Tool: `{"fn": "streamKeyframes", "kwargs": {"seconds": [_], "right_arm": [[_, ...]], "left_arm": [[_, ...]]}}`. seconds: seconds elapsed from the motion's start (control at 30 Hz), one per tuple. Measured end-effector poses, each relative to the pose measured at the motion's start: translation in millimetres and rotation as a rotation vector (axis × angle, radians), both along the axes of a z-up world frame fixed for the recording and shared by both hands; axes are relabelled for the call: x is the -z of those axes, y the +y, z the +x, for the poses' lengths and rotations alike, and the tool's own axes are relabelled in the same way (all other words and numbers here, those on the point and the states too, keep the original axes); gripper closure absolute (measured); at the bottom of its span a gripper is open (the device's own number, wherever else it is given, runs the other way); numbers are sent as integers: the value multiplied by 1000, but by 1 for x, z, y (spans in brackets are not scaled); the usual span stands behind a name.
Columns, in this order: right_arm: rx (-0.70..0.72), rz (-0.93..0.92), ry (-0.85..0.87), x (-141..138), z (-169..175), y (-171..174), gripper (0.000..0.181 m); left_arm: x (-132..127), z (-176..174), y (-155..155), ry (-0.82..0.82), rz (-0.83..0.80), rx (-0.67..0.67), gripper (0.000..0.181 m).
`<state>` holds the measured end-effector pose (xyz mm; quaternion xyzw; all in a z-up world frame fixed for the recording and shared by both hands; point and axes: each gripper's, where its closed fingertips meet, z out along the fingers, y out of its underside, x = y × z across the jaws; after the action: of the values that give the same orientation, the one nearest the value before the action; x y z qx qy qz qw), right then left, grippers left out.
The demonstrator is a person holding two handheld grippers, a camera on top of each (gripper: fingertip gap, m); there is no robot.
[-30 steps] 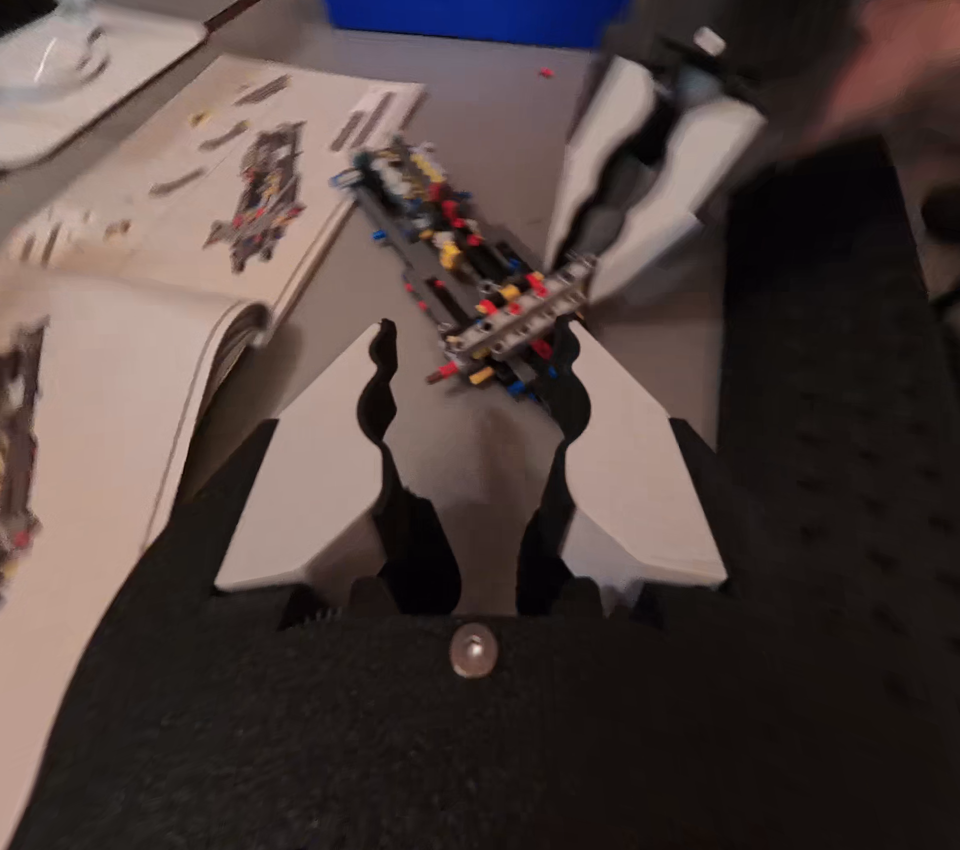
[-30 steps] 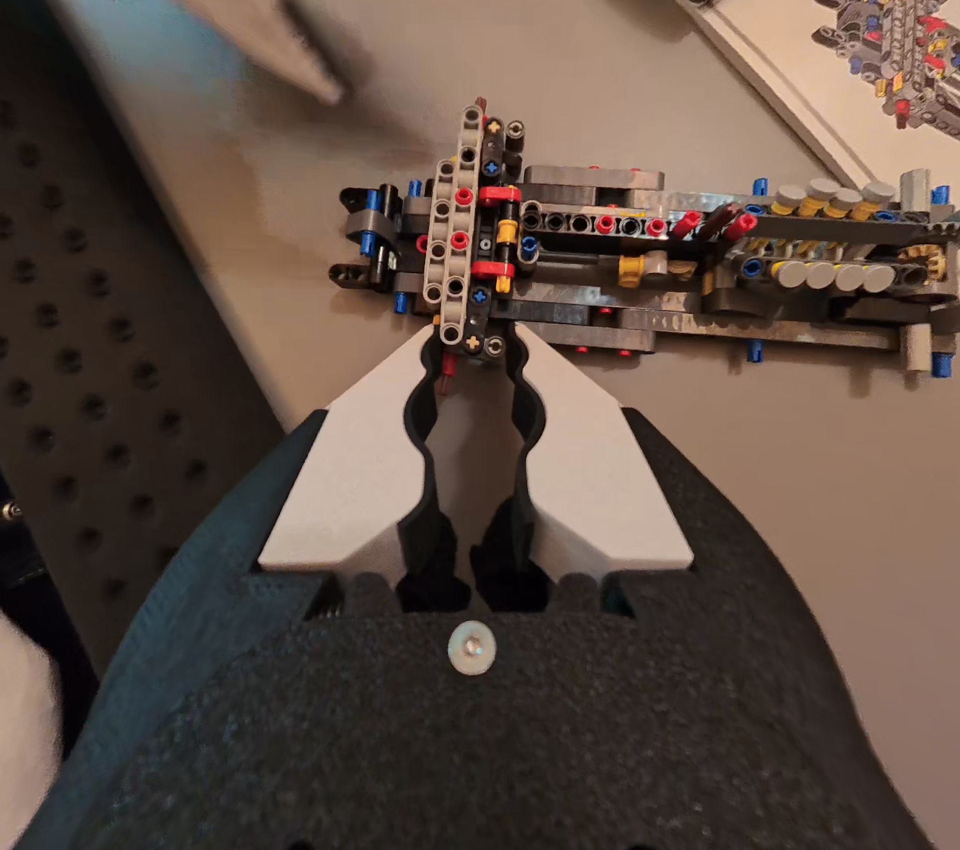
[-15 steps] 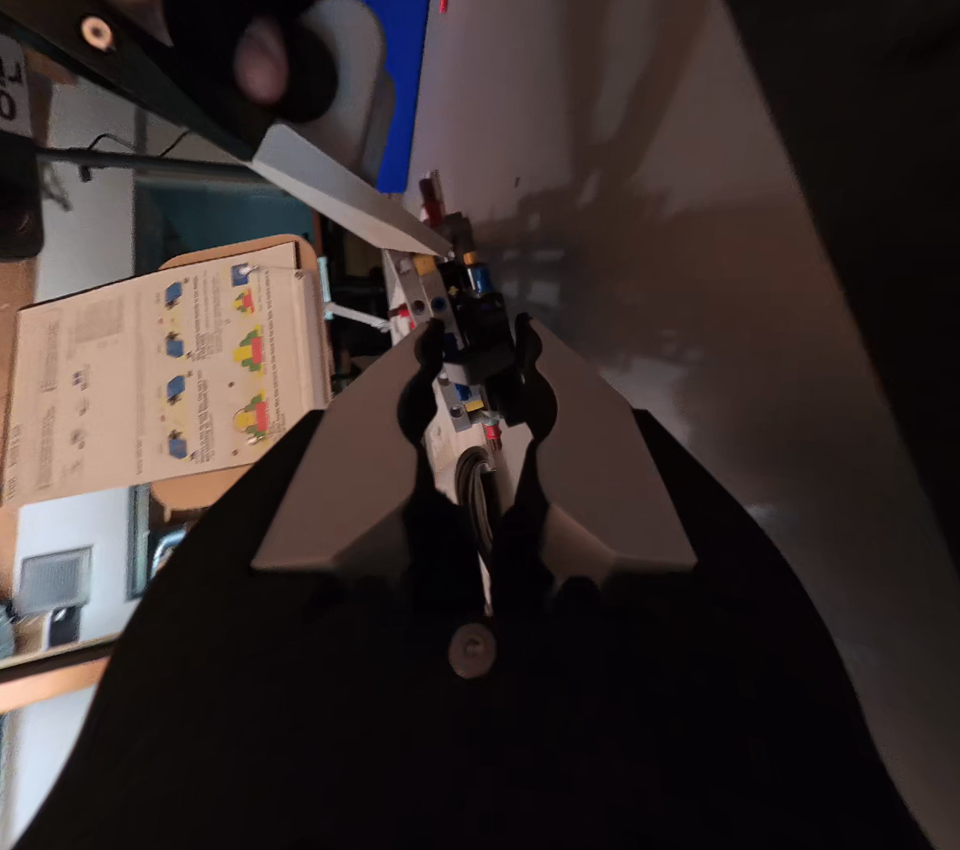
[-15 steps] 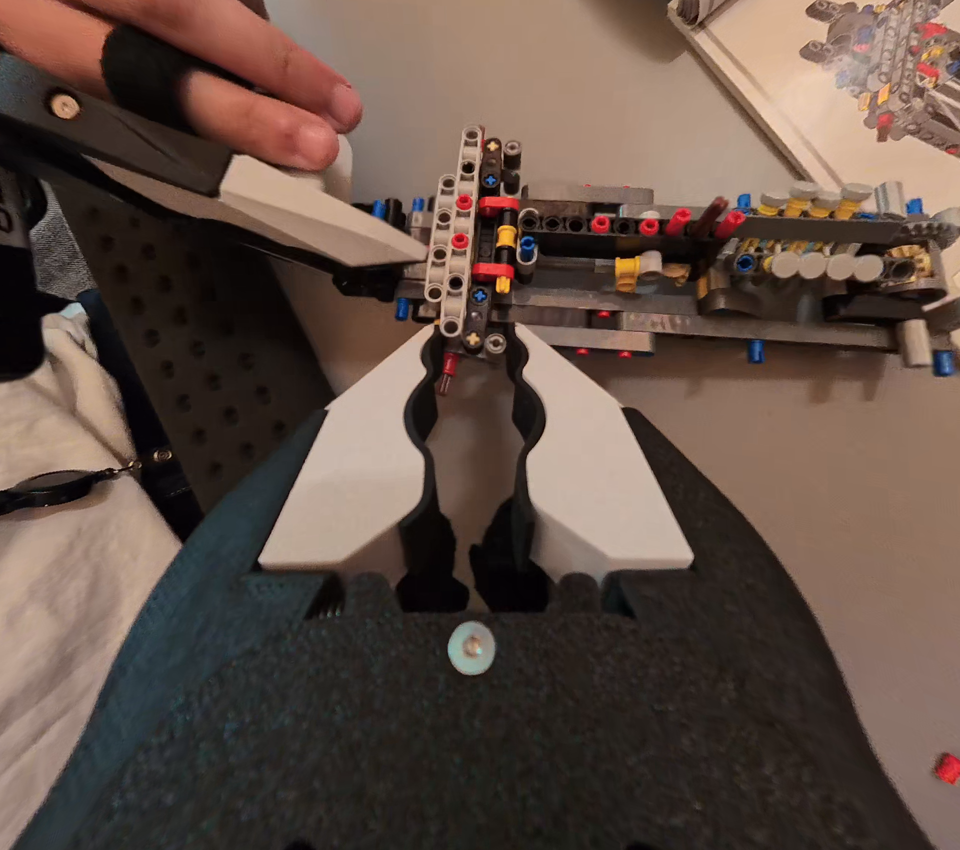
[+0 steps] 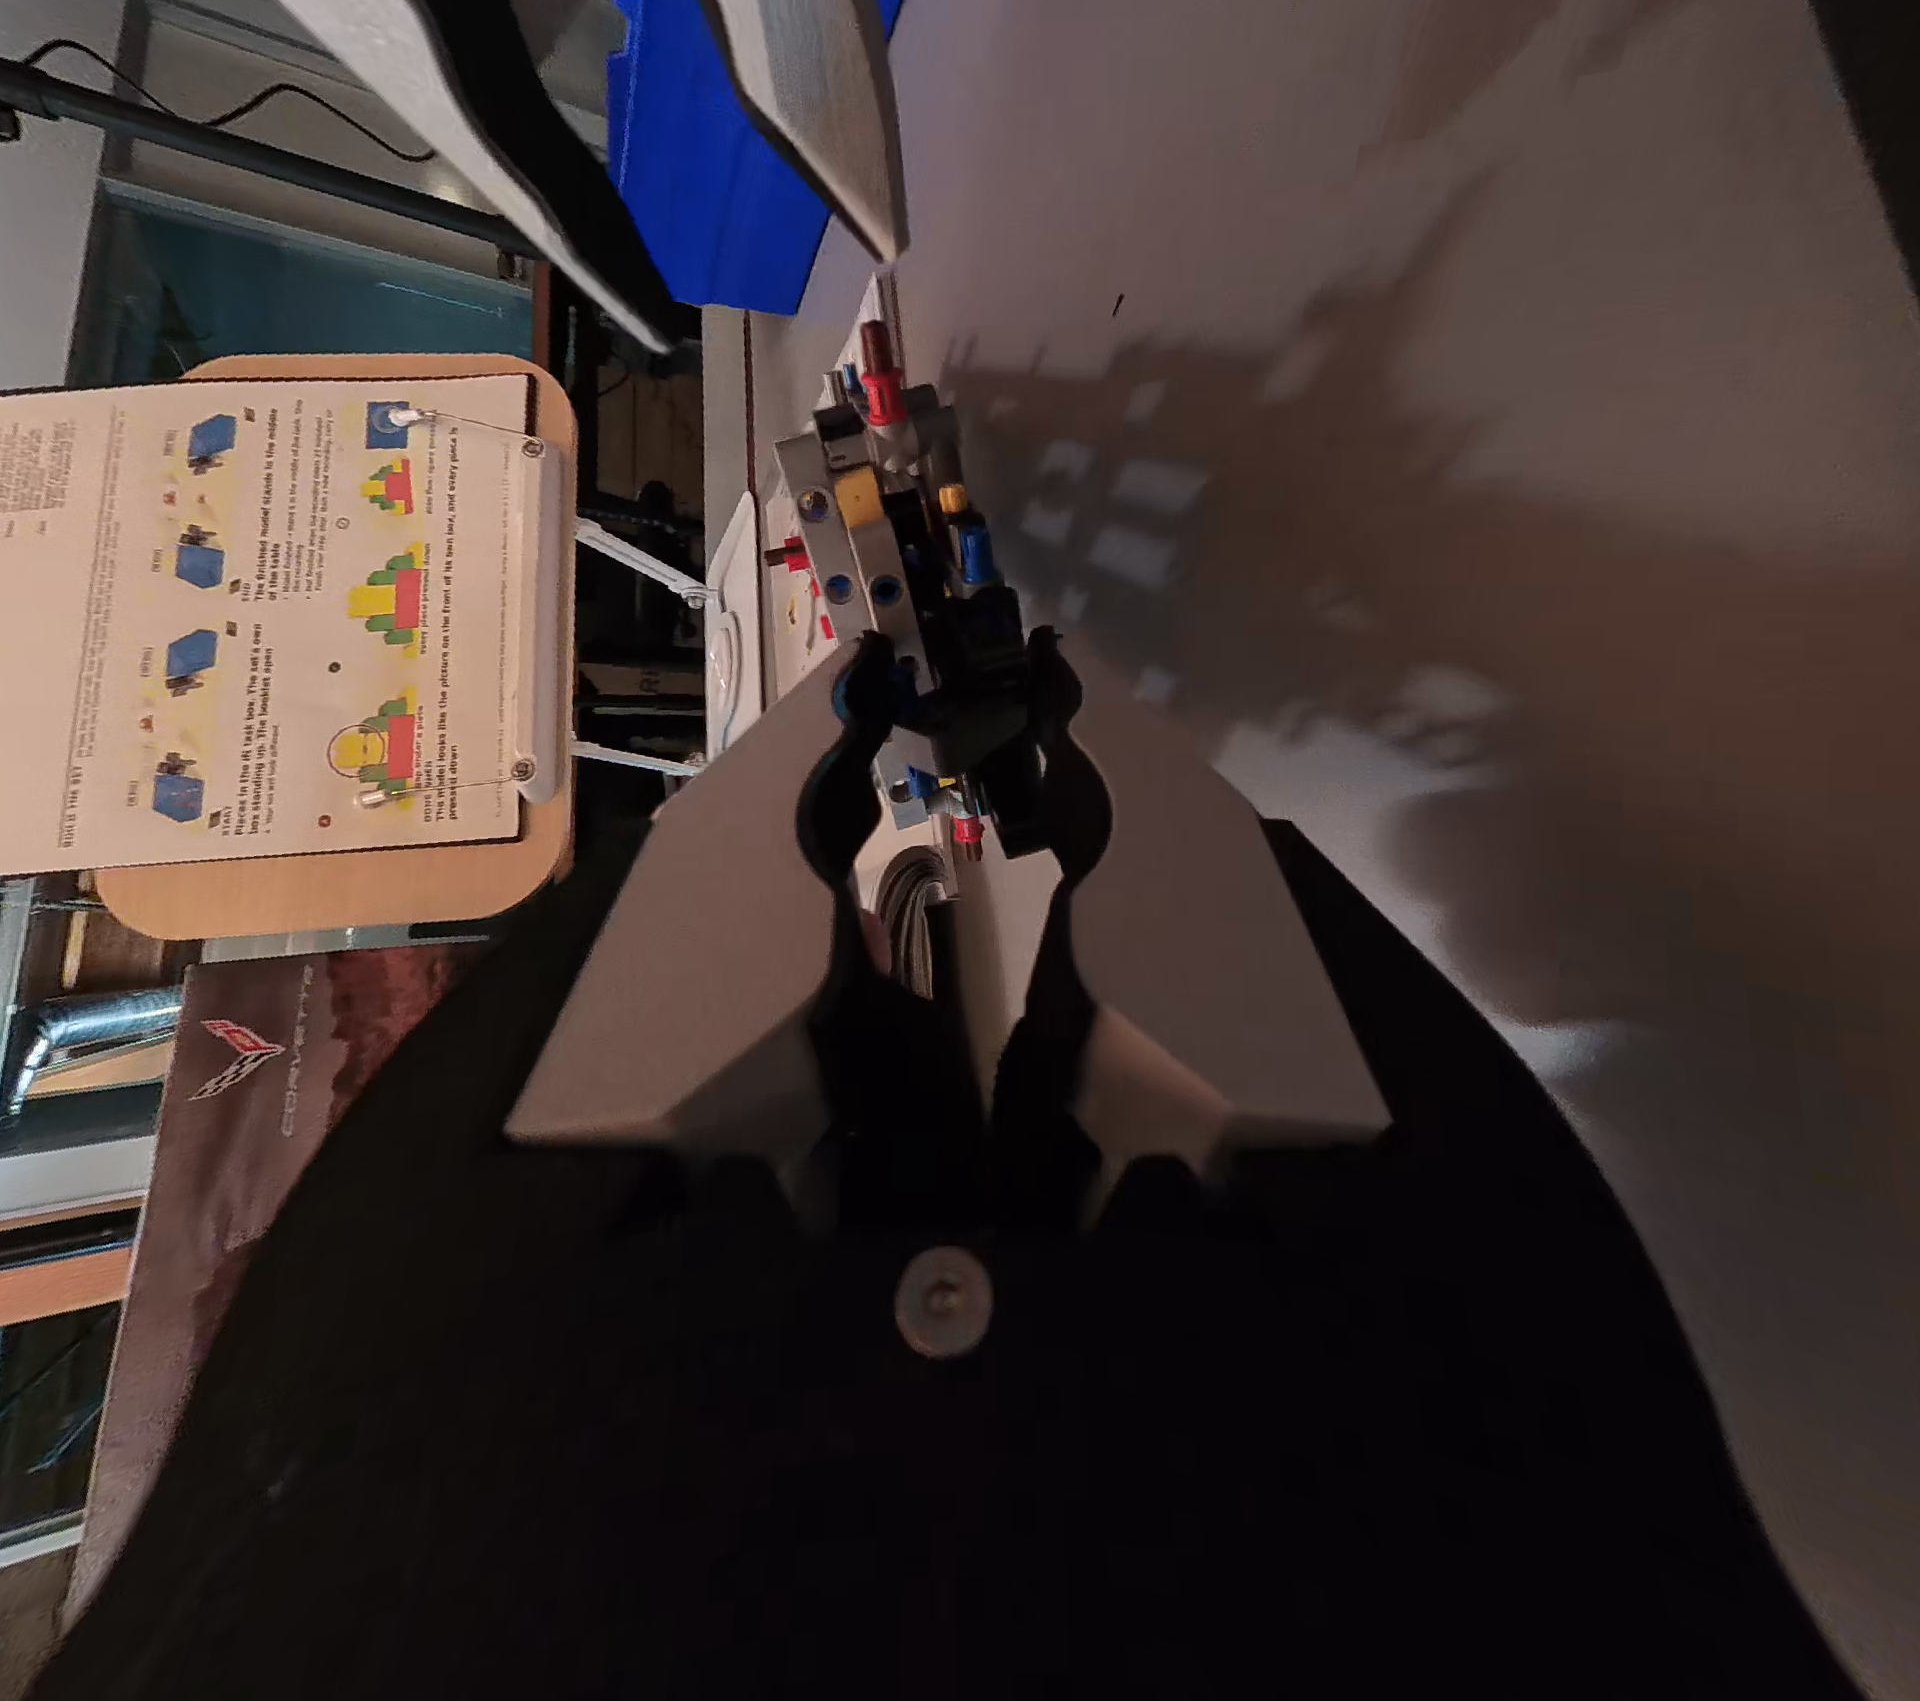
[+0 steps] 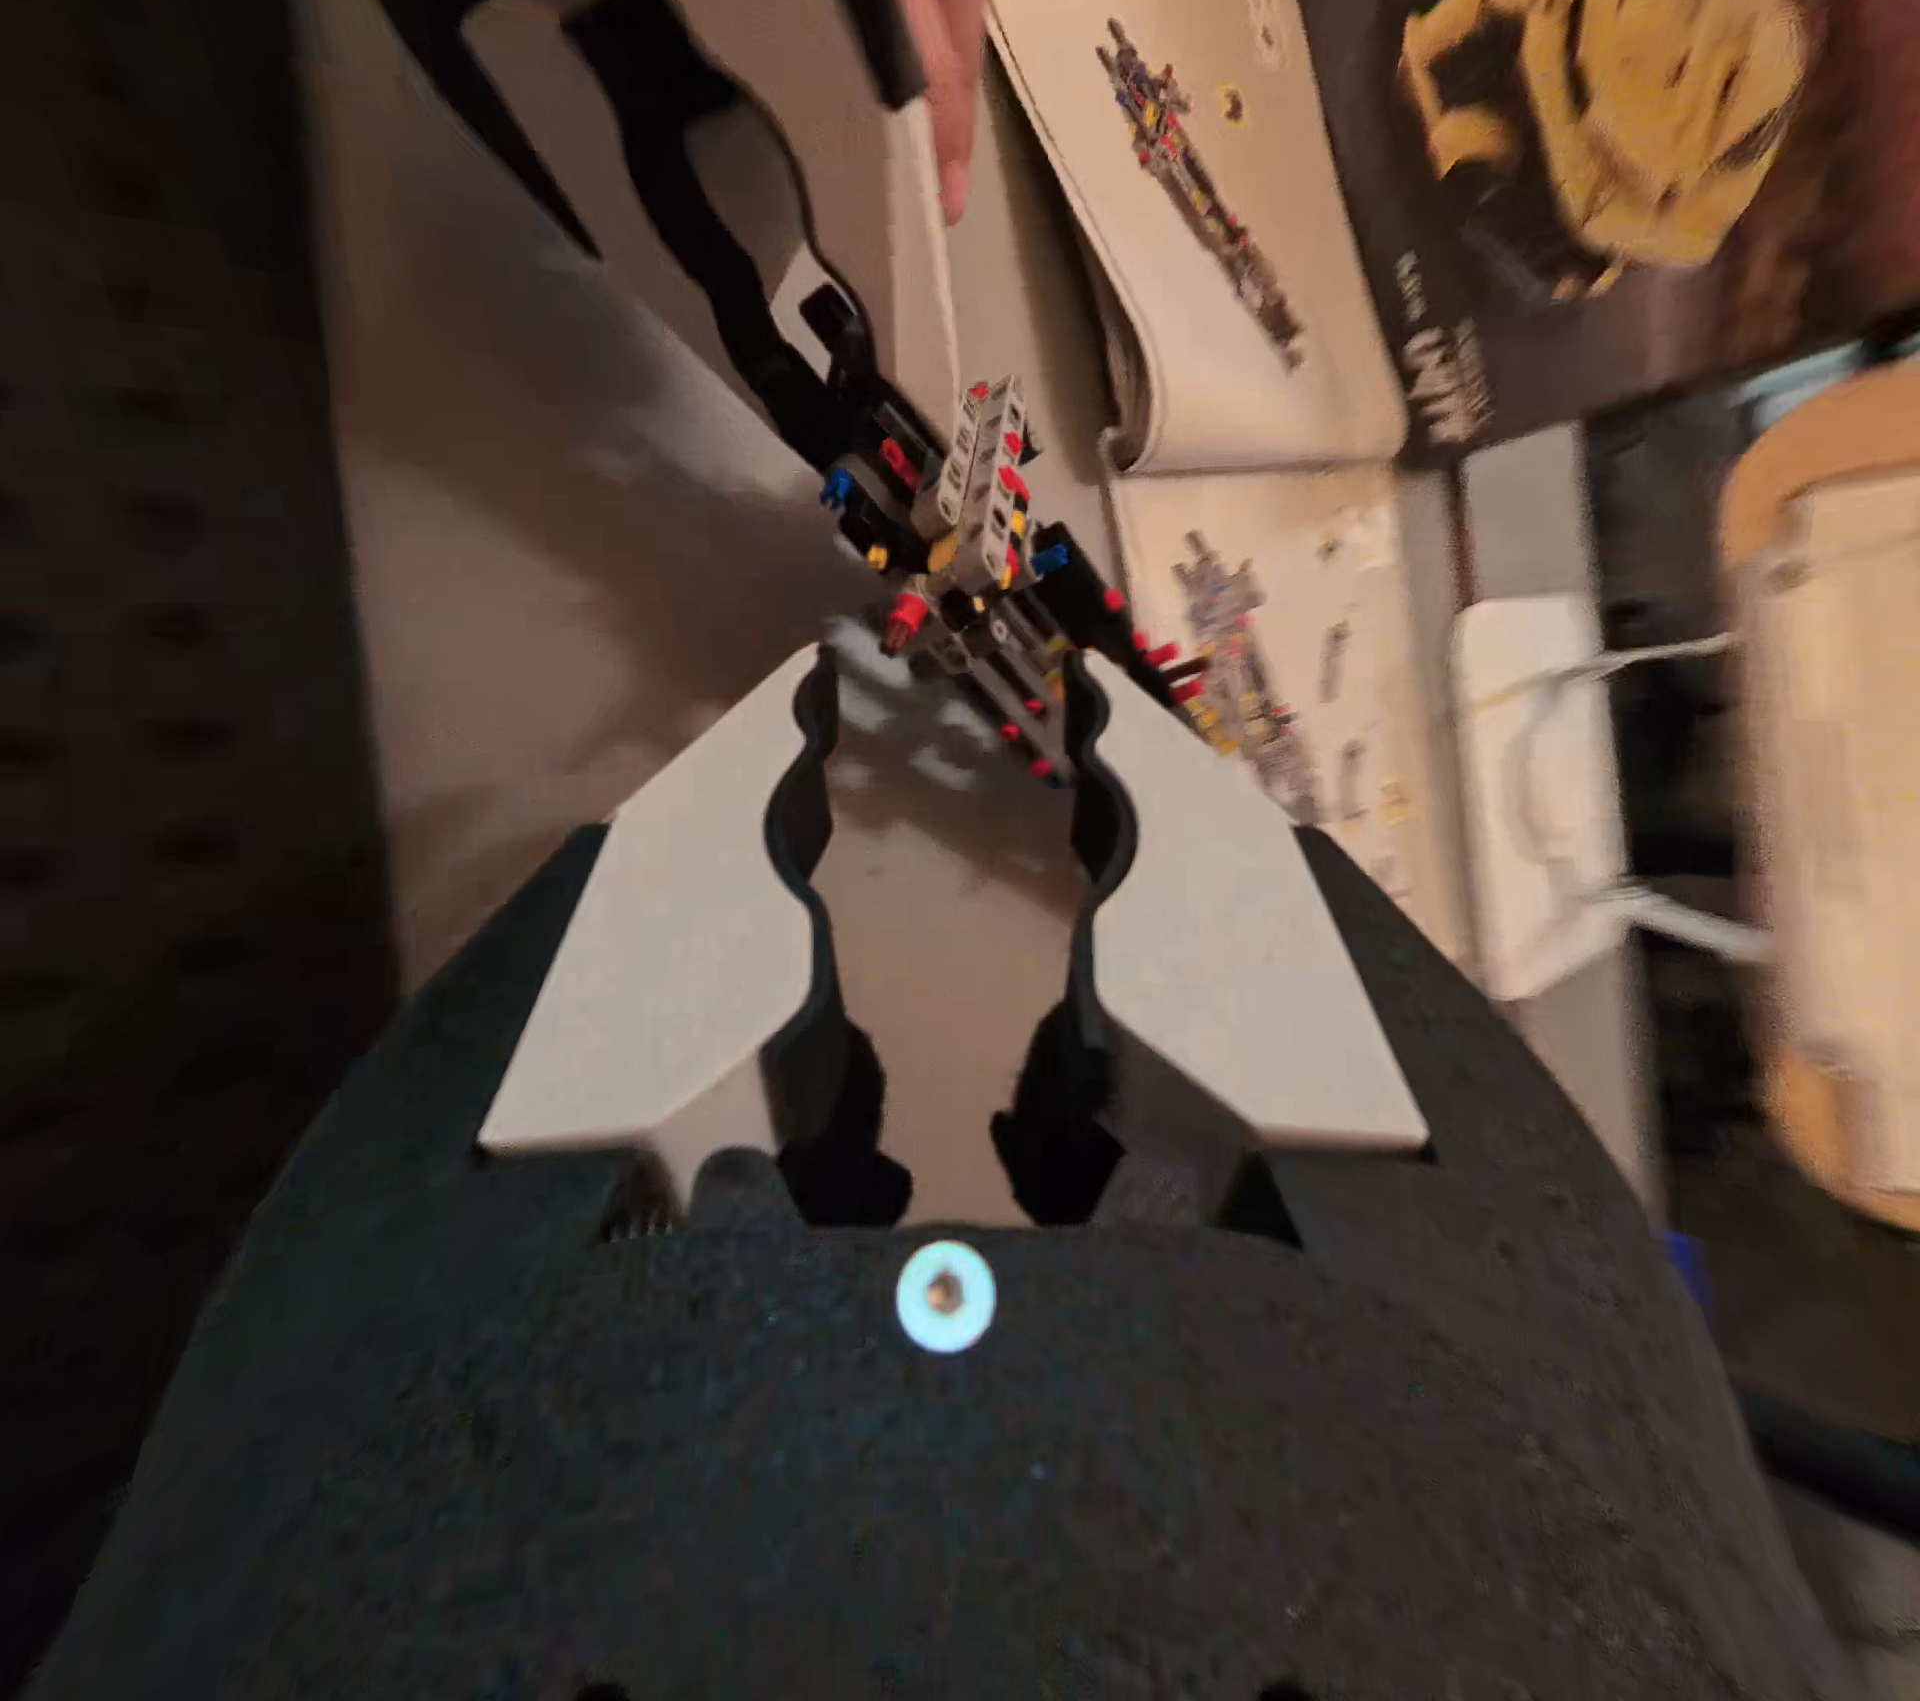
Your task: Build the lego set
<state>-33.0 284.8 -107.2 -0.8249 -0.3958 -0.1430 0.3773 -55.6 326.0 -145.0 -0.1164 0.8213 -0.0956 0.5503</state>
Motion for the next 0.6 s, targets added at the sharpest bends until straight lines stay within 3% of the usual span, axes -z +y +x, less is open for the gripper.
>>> {"fn": "streamKeyframes", "kwargs": {"seconds": [0.1, 0.17, 0.5, 0.6], "right_arm": [[-88, 71, -248, -1, -8, 11, 143], [-125, 91, -325, 2, -12, 17, 142], [-121, 53, -353, 12, -1, 18, 139], [-139, 52, -281, 9, -8, 16, 144]], "left_arm": [[-1, 0, 0, 12, -9, -7, 157], [-3, -1, -1, 14, -18, -12, 157], [-7, -3, -2, 10, -52, -12, 157], [-9, -3, -1, 0, -46, -18, 157]]}}
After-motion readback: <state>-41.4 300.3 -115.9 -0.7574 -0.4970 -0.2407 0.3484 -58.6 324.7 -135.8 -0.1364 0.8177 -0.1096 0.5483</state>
